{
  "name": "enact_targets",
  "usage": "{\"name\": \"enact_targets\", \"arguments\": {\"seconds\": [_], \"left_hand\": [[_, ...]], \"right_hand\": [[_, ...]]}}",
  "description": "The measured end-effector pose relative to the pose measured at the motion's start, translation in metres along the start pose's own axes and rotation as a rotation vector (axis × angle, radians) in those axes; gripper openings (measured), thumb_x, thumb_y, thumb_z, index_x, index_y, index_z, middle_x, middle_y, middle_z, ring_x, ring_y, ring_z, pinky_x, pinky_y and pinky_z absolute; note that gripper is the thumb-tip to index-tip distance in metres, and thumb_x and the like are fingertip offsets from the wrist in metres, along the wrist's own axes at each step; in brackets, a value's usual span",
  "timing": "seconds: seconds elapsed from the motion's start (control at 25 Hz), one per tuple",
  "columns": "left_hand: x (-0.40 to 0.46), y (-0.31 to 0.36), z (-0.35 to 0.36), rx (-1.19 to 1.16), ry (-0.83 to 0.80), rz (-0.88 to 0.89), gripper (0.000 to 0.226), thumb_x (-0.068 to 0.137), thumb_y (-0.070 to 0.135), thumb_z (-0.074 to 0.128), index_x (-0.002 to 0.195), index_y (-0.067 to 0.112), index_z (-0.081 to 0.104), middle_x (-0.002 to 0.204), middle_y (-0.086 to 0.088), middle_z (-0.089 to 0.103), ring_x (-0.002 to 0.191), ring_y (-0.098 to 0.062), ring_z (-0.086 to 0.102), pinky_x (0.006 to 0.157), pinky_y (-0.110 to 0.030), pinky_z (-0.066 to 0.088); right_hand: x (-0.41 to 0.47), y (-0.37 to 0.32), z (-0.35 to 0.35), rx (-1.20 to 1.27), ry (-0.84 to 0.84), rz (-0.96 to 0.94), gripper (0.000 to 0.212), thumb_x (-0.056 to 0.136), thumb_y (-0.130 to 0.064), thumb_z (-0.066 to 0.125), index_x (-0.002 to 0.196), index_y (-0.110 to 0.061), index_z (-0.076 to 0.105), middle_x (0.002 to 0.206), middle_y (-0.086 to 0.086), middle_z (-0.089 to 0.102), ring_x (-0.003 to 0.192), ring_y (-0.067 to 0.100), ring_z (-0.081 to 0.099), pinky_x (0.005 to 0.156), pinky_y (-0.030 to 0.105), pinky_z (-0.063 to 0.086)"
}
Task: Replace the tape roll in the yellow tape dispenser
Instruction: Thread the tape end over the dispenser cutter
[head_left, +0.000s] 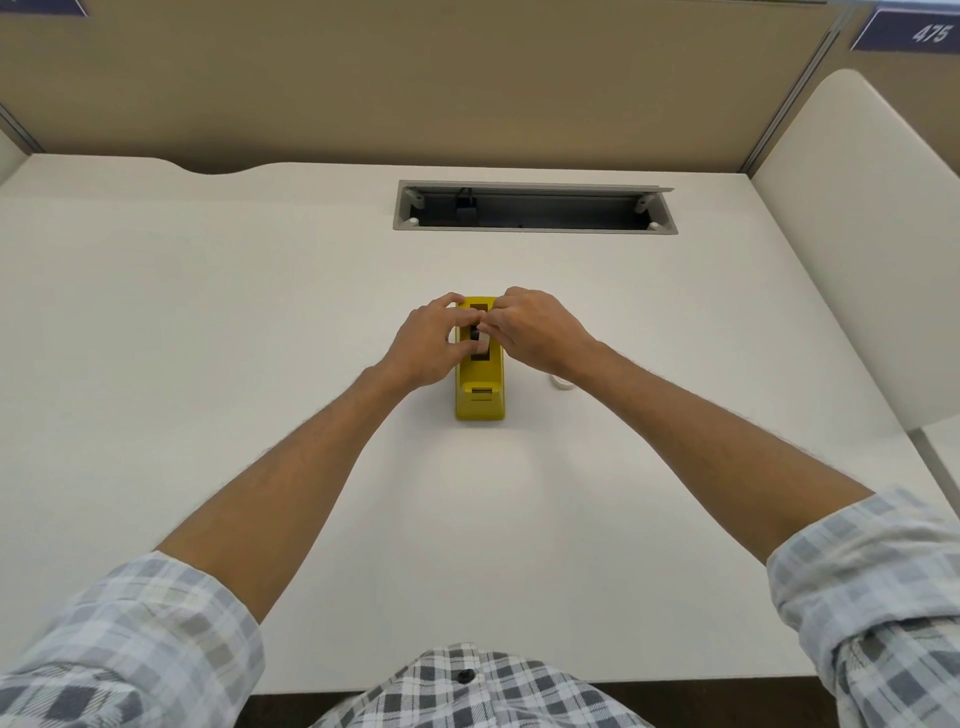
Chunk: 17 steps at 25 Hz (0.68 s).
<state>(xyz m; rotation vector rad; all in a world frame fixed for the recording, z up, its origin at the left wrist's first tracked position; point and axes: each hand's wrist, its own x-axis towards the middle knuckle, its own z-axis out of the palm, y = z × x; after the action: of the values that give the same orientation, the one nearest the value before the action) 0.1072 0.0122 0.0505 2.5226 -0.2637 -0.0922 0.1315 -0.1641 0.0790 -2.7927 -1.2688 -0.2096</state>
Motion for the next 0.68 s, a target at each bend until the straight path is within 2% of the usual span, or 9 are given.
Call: {"name": "enact_targets", "arguments": {"seconds": [0.12,0.28,0.44,0.68], "left_hand": [[-0.001,0.000,-0.001,-0.010,0.006,0.007,0.036,0.089,0.034,0.066,0.125,0.032,0.064,0.143,-0.005,0.050,0.118,-0.027,0.053,0.096,-0.039,0.041],[-0.001,0.000,-0.001,-0.003,0.002,0.003,0.037,0.089,0.035,0.065,0.126,0.031,0.064,0.143,-0.005,0.049,0.118,-0.027,0.053,0.096,-0.039,0.042],[0.000,0.000,-0.001,-0.015,0.000,0.004,0.036,0.089,0.036,0.065,0.125,0.032,0.064,0.143,-0.005,0.049,0.116,-0.027,0.054,0.093,-0.039,0.042],[0.000,-0.001,0.000,0.000,0.000,-0.009,0.038,0.090,0.035,0.065,0.127,0.032,0.062,0.145,-0.006,0.048,0.121,-0.029,0.052,0.096,-0.041,0.042]], "right_hand": [[0.002,0.000,0.000,0.035,0.021,0.039,0.025,0.100,-0.024,0.051,0.101,-0.010,0.072,0.087,0.008,0.072,0.079,0.020,0.062,0.066,0.025,0.039],[0.002,-0.002,0.000,0.071,0.029,0.068,0.026,0.100,-0.024,0.051,0.098,-0.009,0.072,0.086,0.009,0.072,0.078,0.021,0.062,0.067,0.030,0.048],[-0.006,0.000,0.000,0.083,0.016,0.045,0.029,0.101,-0.028,0.047,0.103,-0.011,0.071,0.092,0.006,0.072,0.084,0.020,0.063,0.072,0.032,0.054],[-0.006,0.002,-0.002,0.074,-0.015,0.033,0.029,0.102,-0.025,0.045,0.110,-0.011,0.069,0.098,0.007,0.073,0.089,0.022,0.063,0.079,0.036,0.055]]}}
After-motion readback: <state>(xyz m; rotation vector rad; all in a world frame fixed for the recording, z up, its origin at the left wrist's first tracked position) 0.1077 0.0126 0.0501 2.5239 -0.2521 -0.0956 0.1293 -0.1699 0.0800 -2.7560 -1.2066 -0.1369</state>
